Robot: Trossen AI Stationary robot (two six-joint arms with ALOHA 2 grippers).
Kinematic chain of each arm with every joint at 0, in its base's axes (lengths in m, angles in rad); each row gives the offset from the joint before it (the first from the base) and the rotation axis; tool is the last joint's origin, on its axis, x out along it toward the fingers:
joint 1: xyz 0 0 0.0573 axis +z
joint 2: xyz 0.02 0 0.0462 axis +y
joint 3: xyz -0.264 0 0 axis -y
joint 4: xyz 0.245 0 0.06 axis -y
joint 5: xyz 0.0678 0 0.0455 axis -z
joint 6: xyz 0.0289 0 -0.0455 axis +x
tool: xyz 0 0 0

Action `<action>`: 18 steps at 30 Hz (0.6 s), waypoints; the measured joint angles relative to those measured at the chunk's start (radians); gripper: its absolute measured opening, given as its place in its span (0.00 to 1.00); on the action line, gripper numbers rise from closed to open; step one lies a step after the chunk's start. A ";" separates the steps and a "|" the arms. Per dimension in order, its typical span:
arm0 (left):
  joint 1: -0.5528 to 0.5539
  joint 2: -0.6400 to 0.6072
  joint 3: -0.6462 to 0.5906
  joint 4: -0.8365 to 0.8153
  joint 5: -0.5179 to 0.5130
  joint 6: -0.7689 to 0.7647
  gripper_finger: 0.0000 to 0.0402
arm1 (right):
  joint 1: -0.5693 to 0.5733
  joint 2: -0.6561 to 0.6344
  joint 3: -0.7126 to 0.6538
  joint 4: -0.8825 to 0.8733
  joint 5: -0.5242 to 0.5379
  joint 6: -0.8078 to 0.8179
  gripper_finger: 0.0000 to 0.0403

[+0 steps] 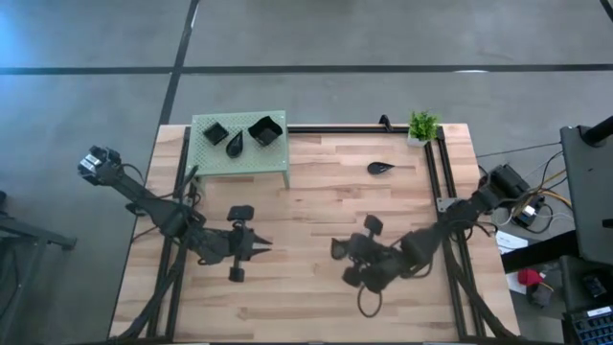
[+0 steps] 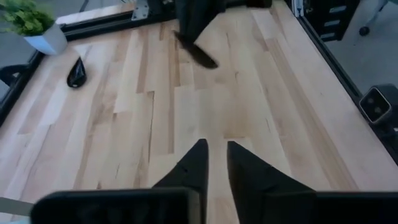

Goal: Pick & Place Mini shaped plates
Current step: Stack the black drop-shaped plate on top of the black drop-shaped plate on the shelf

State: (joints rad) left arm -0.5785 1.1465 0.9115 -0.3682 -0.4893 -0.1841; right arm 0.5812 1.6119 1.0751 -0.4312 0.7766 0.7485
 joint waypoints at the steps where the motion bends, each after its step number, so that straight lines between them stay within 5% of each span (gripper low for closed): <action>1: 0.001 0.000 0.000 0.005 -0.008 0.000 0.15 | -0.013 0.000 0.001 0.028 0.028 -0.025 0.02; 10: 0.006 0.072 0.000 0.197 -0.322 -0.027 0.21 | -0.122 0.011 -0.007 0.324 0.160 -0.290 0.02; 18: 0.048 0.182 0.000 0.380 -0.347 0.037 0.20 | -0.166 0.009 -0.004 0.427 0.170 -0.373 0.02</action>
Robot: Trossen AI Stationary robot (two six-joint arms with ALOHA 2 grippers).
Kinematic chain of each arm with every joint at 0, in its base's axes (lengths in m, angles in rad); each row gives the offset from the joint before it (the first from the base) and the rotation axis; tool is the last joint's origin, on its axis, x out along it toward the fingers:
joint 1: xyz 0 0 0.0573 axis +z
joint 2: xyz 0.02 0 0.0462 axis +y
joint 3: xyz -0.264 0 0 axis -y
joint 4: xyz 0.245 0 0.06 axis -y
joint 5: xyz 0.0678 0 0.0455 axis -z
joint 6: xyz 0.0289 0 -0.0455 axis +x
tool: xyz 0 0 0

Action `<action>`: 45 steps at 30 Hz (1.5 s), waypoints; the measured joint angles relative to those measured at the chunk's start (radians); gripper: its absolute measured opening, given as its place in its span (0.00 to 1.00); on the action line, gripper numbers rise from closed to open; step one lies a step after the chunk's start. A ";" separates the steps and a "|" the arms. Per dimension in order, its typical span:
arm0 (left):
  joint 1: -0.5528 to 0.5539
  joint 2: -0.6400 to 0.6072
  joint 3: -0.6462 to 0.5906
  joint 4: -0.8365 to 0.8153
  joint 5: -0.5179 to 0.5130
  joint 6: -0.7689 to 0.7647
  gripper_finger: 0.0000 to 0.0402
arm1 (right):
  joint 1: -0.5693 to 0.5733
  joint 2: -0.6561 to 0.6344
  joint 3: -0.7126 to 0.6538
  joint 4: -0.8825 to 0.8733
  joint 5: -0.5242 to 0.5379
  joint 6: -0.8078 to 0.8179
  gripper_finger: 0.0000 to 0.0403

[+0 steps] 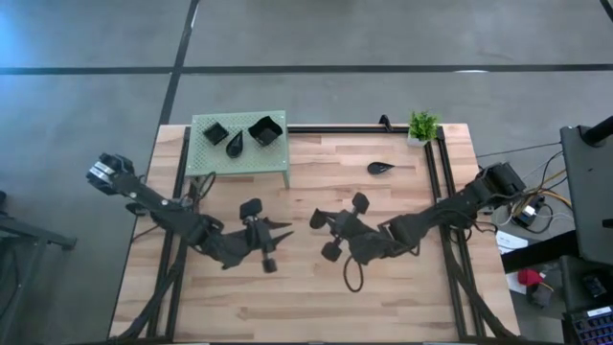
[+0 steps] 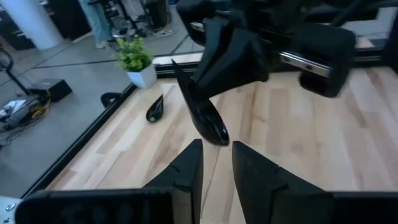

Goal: Pick & Place Mini shaped plates
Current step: Stack the black drop-shaped plate on top of the black drop-shaped plate on the shelf

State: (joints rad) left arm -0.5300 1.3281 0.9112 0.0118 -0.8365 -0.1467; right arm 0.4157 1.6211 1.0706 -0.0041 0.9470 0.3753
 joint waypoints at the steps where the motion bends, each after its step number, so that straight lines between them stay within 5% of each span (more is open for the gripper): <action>1: 0.010 0.014 0.000 0.018 -0.001 0.000 0.20 | -0.002 0.000 0.000 -0.002 0.000 -0.002 0.02; 23: 0.082 0.215 0.090 0.152 0.001 0.035 0.20 | -0.004 0.000 0.000 0.021 -0.002 -0.062 0.02; 35: 0.083 0.187 0.097 0.151 -0.113 0.027 0.20 | -0.004 0.000 -0.001 0.020 -0.002 -0.073 0.02; 45: 0.100 0.219 0.097 0.150 -0.089 -0.065 0.20 | -0.004 0.000 -0.001 0.025 -0.002 -0.078 0.02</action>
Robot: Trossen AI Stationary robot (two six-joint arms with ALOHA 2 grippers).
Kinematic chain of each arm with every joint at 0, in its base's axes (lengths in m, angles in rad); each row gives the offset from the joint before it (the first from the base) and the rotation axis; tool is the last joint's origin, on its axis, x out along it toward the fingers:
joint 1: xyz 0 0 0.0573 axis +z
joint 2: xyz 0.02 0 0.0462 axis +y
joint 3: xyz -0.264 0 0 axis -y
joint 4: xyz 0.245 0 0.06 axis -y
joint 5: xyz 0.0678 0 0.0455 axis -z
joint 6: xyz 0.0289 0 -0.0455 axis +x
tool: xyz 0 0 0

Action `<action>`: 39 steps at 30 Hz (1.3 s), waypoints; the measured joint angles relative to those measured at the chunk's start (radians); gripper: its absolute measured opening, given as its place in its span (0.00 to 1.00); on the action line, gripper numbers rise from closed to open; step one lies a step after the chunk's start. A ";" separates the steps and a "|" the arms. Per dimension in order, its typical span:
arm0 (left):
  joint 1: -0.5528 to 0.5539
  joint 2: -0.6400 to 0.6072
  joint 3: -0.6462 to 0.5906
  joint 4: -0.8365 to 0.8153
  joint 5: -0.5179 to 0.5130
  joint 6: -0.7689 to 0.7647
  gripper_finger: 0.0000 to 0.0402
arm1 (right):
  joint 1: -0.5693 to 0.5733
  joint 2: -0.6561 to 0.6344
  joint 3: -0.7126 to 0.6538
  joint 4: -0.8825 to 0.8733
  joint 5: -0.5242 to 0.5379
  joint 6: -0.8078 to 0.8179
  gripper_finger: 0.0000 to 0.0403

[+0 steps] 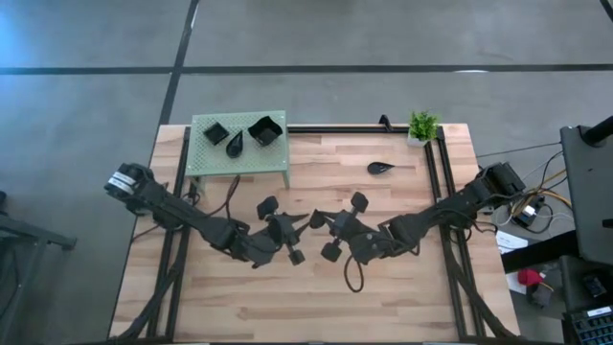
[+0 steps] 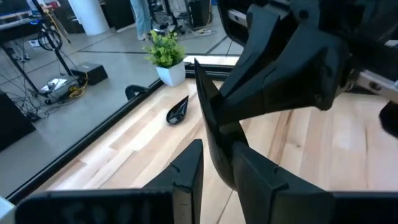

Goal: Pick & Place Mini shaped plates
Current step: Stack the black drop-shaped plate on top of the black drop-shaped plate on the shelf

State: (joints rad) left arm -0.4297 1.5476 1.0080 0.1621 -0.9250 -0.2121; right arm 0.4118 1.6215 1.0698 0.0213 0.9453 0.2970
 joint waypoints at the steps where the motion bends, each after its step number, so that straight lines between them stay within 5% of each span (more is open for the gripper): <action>1: 0.002 0.004 0.000 0.001 0.000 -0.001 0.20 | 0.000 0.000 0.000 0.003 0.000 -0.005 0.02; 39: 0.053 0.030 0.000 0.031 0.031 -0.084 0.15 | -0.001 0.000 0.000 0.023 0.001 -0.005 0.02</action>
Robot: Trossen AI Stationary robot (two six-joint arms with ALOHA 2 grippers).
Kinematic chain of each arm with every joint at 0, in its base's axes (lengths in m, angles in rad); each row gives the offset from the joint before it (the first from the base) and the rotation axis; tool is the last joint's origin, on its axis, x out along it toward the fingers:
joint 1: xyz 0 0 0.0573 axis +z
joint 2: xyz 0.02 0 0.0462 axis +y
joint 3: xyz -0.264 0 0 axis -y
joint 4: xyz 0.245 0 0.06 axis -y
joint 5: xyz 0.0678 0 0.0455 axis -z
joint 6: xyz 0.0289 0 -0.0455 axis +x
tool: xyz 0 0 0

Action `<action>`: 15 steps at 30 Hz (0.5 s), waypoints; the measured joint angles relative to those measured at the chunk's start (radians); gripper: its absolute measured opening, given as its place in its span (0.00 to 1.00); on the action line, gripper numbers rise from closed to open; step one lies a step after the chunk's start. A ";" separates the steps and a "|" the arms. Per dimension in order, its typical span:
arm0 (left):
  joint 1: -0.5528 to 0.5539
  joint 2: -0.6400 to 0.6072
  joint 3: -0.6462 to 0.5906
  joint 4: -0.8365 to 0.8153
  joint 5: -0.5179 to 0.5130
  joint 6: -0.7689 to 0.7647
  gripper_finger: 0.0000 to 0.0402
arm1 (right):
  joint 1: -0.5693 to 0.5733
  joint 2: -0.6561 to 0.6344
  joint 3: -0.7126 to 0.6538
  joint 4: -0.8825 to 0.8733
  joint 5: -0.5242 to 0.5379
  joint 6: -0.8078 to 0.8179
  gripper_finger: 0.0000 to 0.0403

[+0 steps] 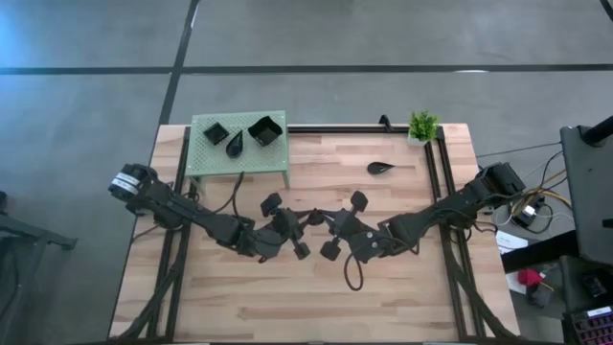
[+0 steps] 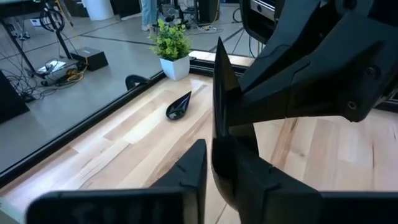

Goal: Pick & Place Mini shaped plates
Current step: Stack the black drop-shaped plate on top of the black drop-shaped plate on the shelf

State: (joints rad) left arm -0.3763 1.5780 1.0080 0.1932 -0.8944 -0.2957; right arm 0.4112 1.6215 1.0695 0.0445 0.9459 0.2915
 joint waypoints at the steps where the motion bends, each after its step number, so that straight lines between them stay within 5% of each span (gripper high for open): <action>1: 0.000 0.000 0.000 0.000 0.000 0.003 0.13 | 0.000 0.000 0.000 0.000 0.000 0.000 0.02; 5: 0.002 0.000 0.000 -0.001 -0.005 0.006 0.03 | 0.001 0.000 0.000 -0.001 0.002 0.000 0.02; 15: 0.002 0.000 0.000 -0.001 -0.005 0.006 0.01 | 0.001 0.000 0.000 -0.002 0.000 0.015 0.02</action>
State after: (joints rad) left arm -0.3740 1.5780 1.0080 0.1921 -0.8995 -0.2893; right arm 0.4122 1.6215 1.0695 0.0422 0.9455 0.3069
